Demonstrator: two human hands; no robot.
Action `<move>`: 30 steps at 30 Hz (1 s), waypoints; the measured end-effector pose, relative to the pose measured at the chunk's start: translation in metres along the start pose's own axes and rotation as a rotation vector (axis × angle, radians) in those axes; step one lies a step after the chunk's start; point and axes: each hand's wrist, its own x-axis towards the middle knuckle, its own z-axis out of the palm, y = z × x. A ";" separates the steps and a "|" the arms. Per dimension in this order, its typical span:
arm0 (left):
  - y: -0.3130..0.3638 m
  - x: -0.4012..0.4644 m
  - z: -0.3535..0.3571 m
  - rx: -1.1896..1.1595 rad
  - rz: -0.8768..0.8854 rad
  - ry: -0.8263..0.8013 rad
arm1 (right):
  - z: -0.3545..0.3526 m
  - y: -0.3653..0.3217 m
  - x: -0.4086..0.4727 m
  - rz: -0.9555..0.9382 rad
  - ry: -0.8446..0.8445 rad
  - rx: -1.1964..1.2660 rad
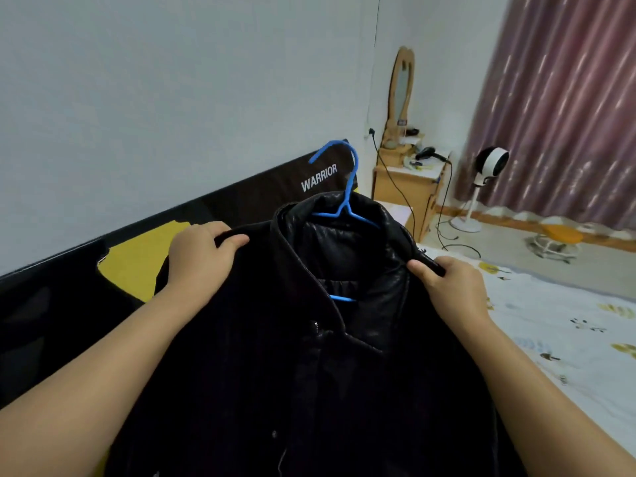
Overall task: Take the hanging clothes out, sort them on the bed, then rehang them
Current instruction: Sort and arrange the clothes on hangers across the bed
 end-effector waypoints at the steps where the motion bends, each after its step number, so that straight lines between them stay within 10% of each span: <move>1: -0.011 0.015 0.014 -0.017 -0.014 -0.012 | 0.017 -0.003 0.013 0.023 0.014 -0.046; 14: -0.110 0.114 0.217 0.082 0.041 -0.205 | 0.208 0.040 0.099 0.292 -0.086 -0.256; 30: -0.224 0.079 0.387 0.681 0.376 -0.442 | 0.434 0.142 0.037 0.366 -0.922 -0.170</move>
